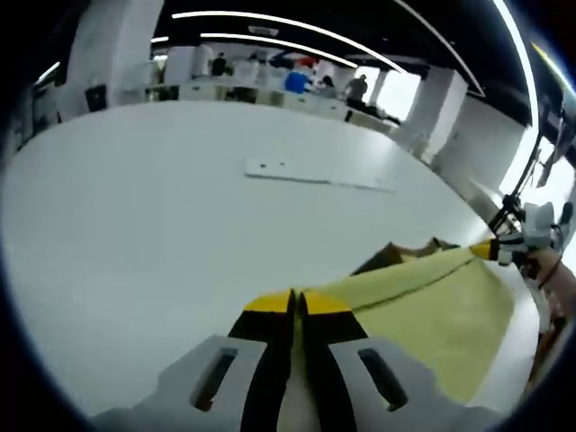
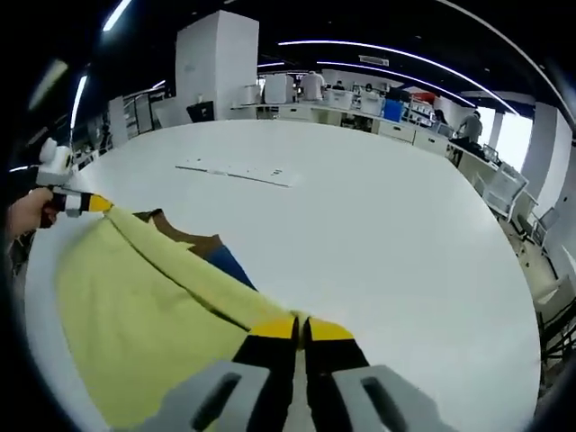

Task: Fold the garment on the visible template until the final outline fits inside the template.

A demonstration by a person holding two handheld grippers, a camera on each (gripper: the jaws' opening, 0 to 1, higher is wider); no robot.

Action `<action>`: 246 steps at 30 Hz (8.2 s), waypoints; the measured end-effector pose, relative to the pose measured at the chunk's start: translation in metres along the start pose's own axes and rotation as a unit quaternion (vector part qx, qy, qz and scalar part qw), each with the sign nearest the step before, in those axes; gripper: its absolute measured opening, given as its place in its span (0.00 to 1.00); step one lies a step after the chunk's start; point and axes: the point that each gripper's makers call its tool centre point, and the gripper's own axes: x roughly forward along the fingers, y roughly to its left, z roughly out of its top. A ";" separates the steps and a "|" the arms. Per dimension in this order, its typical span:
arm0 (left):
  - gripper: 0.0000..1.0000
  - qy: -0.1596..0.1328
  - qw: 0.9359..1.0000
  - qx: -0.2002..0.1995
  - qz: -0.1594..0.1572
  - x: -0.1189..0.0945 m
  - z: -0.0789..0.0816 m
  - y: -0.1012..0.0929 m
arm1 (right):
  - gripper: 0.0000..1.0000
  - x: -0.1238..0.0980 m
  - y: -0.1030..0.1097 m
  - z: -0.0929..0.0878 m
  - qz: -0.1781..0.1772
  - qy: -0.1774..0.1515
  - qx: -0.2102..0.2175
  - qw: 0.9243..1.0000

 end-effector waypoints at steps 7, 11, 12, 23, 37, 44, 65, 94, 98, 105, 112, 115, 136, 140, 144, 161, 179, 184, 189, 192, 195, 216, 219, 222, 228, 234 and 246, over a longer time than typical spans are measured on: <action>0.04 -0.023 0.998 0.040 -0.043 -0.003 0.002 -0.008 | 0.09 -0.006 0.001 0.003 0.018 -0.009 0.038 0.999; 0.19 -0.041 0.995 0.070 -0.060 -0.012 0.009 -0.010 | 0.23 -0.011 0.002 0.008 0.034 -0.019 0.016 0.999; 0.22 -0.043 0.994 0.081 -0.064 -0.013 0.010 -0.010 | 0.24 -0.014 0.004 0.008 0.038 -0.018 0.011 0.999; 0.32 -0.020 0.974 0.213 -0.078 -0.018 -0.005 -0.013 | 0.27 -0.024 0.011 -0.003 0.042 -0.001 -0.072 0.996; 0.28 -0.021 0.971 0.234 -0.052 0.011 -0.003 -0.010 | 0.25 0.001 -0.006 0.012 0.018 -0.034 -0.047 0.998; 0.21 -0.034 0.985 0.162 -0.042 0.023 0.003 -0.009 | 0.19 0.012 -0.007 0.019 0.021 -0.057 0.016 0.998; 0.35 -0.080 0.997 0.010 -0.001 0.015 0.032 0.026 | 0.41 0.004 -0.002 0.019 0.010 -0.051 0.095 0.994; 0.80 -0.098 0.993 0.032 -0.055 -0.072 0.028 -0.002 | 0.70 -0.066 0.051 0.008 0.116 -0.014 0.053 0.992; 0.83 -0.095 0.992 0.046 -0.067 -0.087 0.021 -0.010 | 0.71 -0.079 0.059 0.000 0.125 -0.013 0.045 0.991; 0.84 -0.086 0.988 0.072 -0.103 -0.106 0.005 -0.022 | 0.72 -0.104 0.071 -0.018 0.129 -0.002 0.028 0.991; 0.81 -0.078 0.986 0.089 -0.121 -0.120 -0.015 -0.037 | 0.69 -0.118 0.072 -0.037 0.117 0.009 0.000 0.993; 0.77 -0.070 0.985 0.096 -0.127 -0.122 -0.024 -0.042 | 0.63 -0.124 0.073 -0.045 0.121 0.012 0.000 0.993; 0.47 -0.005 0.986 0.100 -0.131 -0.123 -0.073 -0.050 | 0.26 -0.128 0.073 -0.097 0.120 0.045 0.024 0.992; 0.42 0.017 0.987 0.087 -0.131 -0.120 -0.089 -0.048 | 0.17 -0.124 0.067 -0.101 0.112 0.043 0.017 0.993; 0.36 0.034 0.986 0.089 -0.133 -0.119 -0.099 -0.050 | 0.11 -0.126 0.065 -0.098 0.112 0.032 0.016 0.993; 0.02 0.045 0.985 0.057 -0.154 -0.115 -0.108 -0.055 | 0.00 -0.124 0.066 -0.092 0.125 0.013 0.024 0.992; 0.00 0.046 0.986 0.057 -0.149 -0.115 -0.104 -0.050 | 0.00 -0.133 0.064 -0.096 0.139 0.034 -0.083 0.986; 0.00 0.051 0.985 0.059 -0.155 -0.119 -0.107 -0.050 | 0.00 -0.135 0.071 -0.107 0.141 0.048 -0.088 0.985; 0.00 0.062 0.982 0.078 -0.163 -0.126 -0.112 -0.056 | 0.00 -0.137 0.072 -0.109 0.138 0.052 -0.086 0.985; 0.00 0.067 0.980 0.083 -0.168 -0.132 -0.117 -0.060 | 0.00 -0.138 0.072 -0.109 0.139 0.053 -0.084 0.985; 0.00 0.068 0.980 0.081 -0.167 -0.132 -0.116 -0.058 | 0.00 -0.140 0.073 -0.113 0.139 0.053 -0.080 0.986; 0.00 0.078 0.981 0.081 -0.161 -0.149 -0.129 -0.064 | 0.00 -0.152 0.082 -0.122 0.131 0.065 -0.071 0.987; 0.00 0.076 0.982 0.074 -0.158 -0.149 -0.129 -0.063 | 0.00 -0.153 0.082 -0.122 0.128 0.063 -0.063 0.988; 0.00 0.075 0.982 0.070 -0.160 -0.150 -0.129 -0.063 | 0.00 -0.152 0.080 -0.122 0.126 0.062 -0.051 0.989; 0.00 0.073 0.984 0.045 -0.157 -0.149 -0.128 -0.062 | 0.00 -0.148 0.078 -0.122 0.124 0.063 -0.043 0.989; 0.14 0.062 0.987 0.036 -0.143 -0.150 -0.126 -0.058 | 0.05 -0.149 0.077 -0.117 0.109 0.057 -0.028 0.992; 0.57 0.019 0.992 0.044 -0.115 -0.151 -0.109 -0.051 | 0.58 -0.151 0.078 -0.100 0.099 0.023 0.038 0.994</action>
